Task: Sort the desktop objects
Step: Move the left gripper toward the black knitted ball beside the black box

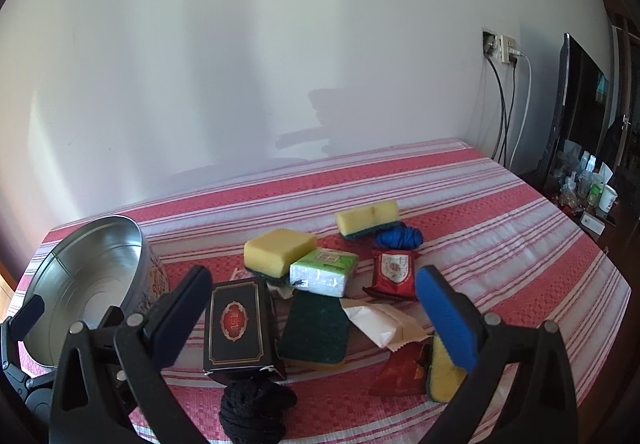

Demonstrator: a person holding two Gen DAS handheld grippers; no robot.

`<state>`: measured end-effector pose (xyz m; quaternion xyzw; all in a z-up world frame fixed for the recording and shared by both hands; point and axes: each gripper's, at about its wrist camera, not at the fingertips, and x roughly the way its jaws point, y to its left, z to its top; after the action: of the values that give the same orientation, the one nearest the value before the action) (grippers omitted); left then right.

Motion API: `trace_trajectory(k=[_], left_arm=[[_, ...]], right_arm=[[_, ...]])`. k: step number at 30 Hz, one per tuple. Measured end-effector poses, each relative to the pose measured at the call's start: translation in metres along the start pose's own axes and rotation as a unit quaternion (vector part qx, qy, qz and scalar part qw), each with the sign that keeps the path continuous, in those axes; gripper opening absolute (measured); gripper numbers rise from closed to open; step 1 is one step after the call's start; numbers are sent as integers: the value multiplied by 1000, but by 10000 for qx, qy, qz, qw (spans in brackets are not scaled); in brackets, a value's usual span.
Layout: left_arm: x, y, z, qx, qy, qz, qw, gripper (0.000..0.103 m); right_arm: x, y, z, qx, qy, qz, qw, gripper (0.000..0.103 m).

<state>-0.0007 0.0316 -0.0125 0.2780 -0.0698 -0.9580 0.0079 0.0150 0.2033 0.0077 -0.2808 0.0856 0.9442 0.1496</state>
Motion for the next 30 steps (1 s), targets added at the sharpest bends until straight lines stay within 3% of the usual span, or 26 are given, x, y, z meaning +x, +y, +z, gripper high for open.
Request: trace_trajectory(k=[30], left_arm=[[0,-13,-3,112,85,-58,9999,102]], right_arm=[[-3,-8,-1,13,-17,-126,9999,103]])
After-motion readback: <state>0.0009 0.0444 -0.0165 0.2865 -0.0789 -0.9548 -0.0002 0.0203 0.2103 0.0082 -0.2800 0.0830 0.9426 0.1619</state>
